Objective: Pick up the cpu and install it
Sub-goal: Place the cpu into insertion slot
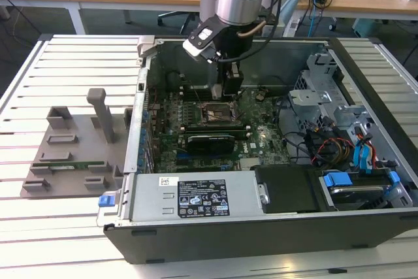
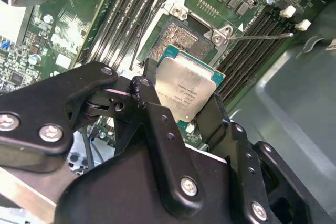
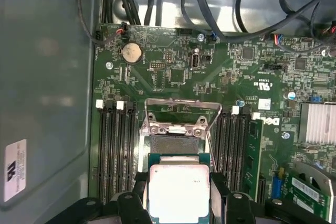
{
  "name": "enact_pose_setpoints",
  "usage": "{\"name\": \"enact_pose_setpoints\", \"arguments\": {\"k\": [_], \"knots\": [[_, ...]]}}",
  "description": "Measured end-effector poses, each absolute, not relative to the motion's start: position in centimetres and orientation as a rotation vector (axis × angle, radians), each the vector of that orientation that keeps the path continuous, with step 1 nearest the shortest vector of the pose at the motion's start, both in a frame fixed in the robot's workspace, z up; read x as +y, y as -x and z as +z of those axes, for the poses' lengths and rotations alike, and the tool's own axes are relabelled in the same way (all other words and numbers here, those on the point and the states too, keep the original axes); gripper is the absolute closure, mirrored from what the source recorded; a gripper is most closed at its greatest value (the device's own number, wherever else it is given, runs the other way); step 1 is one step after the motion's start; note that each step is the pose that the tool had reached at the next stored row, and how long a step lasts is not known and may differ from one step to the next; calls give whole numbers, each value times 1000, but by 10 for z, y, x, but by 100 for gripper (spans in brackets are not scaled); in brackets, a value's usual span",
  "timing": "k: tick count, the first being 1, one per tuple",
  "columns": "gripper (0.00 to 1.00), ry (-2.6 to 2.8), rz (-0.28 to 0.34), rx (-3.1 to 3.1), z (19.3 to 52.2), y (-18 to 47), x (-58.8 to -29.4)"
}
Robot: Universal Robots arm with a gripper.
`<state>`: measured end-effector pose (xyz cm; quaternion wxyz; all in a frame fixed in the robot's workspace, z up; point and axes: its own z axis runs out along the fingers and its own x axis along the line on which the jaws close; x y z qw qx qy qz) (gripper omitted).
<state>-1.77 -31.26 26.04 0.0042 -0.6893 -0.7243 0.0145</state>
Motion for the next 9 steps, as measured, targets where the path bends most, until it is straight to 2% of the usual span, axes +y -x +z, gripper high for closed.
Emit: {"name": "enact_pose_setpoints", "arguments": {"k": [9], "knots": [[45,2185,46,-2245,239,21,-313]]}}
